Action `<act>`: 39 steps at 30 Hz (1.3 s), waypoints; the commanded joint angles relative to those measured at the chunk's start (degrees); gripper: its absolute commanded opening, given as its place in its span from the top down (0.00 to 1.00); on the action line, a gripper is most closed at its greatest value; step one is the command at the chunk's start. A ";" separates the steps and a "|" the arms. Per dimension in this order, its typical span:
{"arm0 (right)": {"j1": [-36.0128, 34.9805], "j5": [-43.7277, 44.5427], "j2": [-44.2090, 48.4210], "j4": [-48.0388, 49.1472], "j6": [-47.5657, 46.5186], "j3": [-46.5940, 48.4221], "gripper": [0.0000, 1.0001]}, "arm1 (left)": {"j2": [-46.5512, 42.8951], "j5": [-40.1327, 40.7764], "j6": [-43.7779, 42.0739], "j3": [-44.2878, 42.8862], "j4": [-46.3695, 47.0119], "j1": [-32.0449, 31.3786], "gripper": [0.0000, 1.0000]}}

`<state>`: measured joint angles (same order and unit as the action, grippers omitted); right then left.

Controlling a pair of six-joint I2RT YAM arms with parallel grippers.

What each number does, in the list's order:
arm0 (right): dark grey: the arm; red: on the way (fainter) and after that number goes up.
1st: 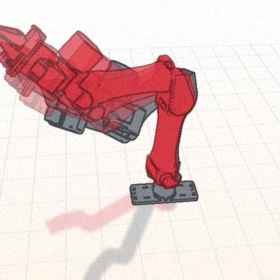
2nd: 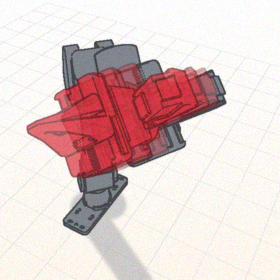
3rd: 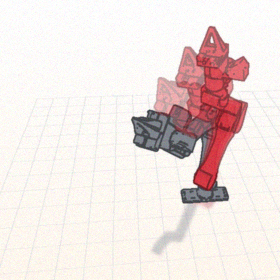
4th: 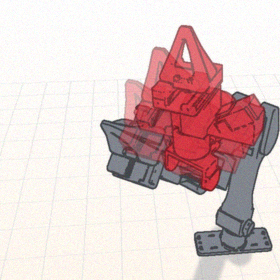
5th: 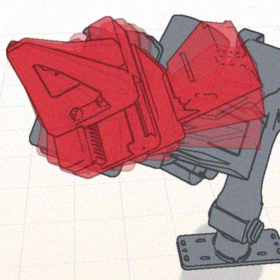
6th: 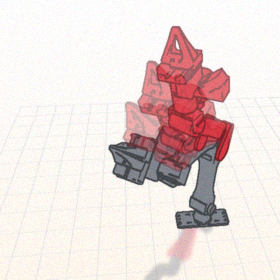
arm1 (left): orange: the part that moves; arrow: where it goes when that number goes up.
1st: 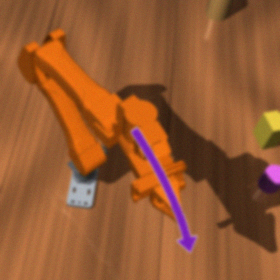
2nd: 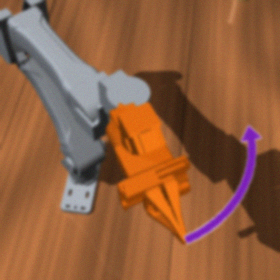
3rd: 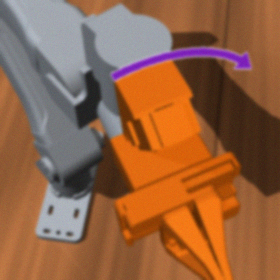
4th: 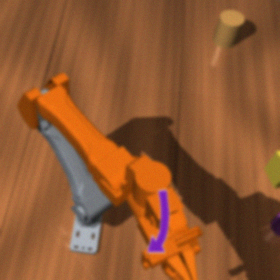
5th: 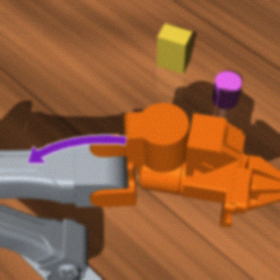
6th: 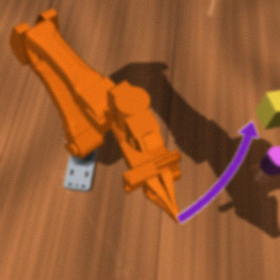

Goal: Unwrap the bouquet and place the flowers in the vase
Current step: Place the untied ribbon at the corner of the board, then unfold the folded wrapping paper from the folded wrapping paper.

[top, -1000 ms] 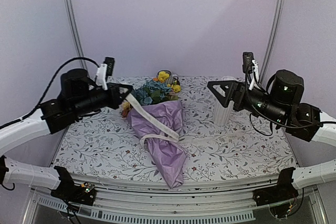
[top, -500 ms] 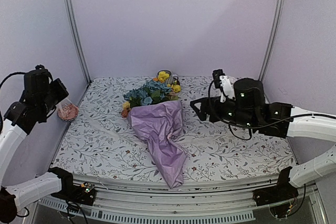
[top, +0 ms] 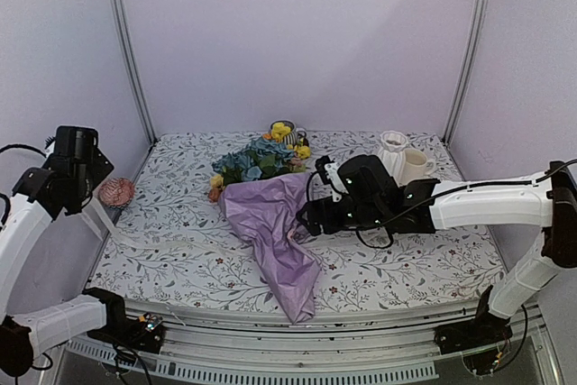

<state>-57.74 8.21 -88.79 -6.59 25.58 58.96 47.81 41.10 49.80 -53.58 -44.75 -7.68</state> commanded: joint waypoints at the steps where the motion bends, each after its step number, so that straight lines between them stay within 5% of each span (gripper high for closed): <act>1: -0.01 -2.22 -2.37 2.50 -0.50 2.41 0.15 | -1.60 8.11 3.34 -3.51 -4.91 0.50 0.02; 4: 0.39 -2.77 -3.71 3.29 -0.41 2.69 0.15 | -2.83 4.44 -6.78 -2.37 1.59 0.47 0.02; 7: 0.67 -3.79 -5.02 3.66 -0.40 3.70 0.15 | -1.26 -9.45 -18.80 0.97 11.69 0.53 0.02; 12: 0.74 -3.55 -5.45 5.47 0.07 3.74 0.16 | 7.17 -19.26 -7.40 4.10 8.48 0.49 0.02; 18: 1.02 -5.17 -5.50 6.58 -1.26 3.58 0.16 | 5.11 -44.33 -12.47 14.35 25.71 0.46 0.02; 21: 1.10 -5.10 -6.22 6.45 -3.05 4.49 0.17 | 5.06 -48.25 -13.26 16.70 28.49 0.54 0.02; 26: 1.07 0.41 -7.30 5.76 -5.93 6.84 0.34 | 9.19 -43.40 -12.70 12.51 19.21 1.27 0.02; 35: 1.05 2.22 -13.49 2.04 -11.35 15.26 0.54 | 8.61 -58.59 -14.65 16.87 27.55 1.41 0.06; 39: 0.97 -0.20 -15.26 0.60 -12.24 17.97 0.88 | 4.57 -63.32 -15.79 18.85 30.76 1.30 0.10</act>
<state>-56.93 8.84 -102.28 -3.57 15.25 73.78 55.90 -14.37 35.99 -36.29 -19.14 -6.76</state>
